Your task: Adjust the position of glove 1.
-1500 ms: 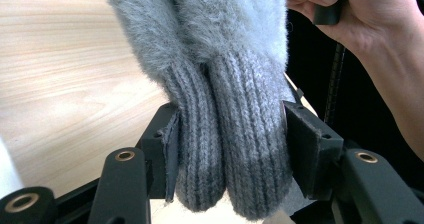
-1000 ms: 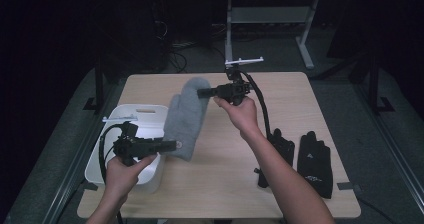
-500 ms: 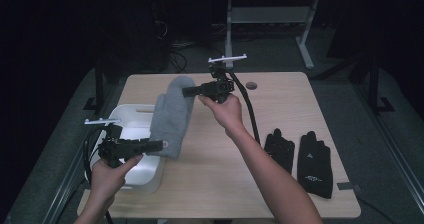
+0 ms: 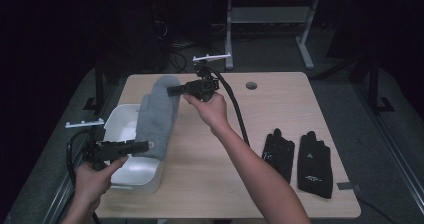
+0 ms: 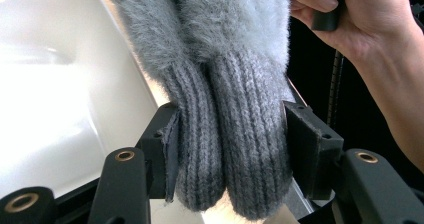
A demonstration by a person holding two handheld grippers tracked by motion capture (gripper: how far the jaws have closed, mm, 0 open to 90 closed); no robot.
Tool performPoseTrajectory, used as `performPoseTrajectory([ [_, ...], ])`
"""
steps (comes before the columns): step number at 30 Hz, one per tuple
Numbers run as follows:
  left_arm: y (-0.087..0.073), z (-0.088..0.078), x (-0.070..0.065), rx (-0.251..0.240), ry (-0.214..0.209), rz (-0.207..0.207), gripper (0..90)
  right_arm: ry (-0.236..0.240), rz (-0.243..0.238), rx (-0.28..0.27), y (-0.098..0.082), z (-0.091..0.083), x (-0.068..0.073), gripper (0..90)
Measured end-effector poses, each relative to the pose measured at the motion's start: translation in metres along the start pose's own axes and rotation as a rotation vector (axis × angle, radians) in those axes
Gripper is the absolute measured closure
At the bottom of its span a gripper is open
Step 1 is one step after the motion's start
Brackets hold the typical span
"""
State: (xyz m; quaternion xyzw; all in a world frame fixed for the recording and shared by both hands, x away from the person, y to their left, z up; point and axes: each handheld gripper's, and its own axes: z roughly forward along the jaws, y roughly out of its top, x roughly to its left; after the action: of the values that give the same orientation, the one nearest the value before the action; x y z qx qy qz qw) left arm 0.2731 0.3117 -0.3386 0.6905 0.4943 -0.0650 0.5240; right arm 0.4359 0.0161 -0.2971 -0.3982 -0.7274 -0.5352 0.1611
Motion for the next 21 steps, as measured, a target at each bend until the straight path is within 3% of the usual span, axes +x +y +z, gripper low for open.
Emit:
performPoseTrajectory([
  [15, -0.006, -0.028, 0.013, -0.023, 0.017, -0.035, 45.0, 0.057, 0.015, 0.004, 0.002, 0.034, 0.009, 72.7],
  [21, -0.01, -0.032, 0.021, -0.017, 0.027, -0.046, 45.0, 0.058, 0.022, 0.008, 0.0, 0.047, 0.007, 72.7],
])
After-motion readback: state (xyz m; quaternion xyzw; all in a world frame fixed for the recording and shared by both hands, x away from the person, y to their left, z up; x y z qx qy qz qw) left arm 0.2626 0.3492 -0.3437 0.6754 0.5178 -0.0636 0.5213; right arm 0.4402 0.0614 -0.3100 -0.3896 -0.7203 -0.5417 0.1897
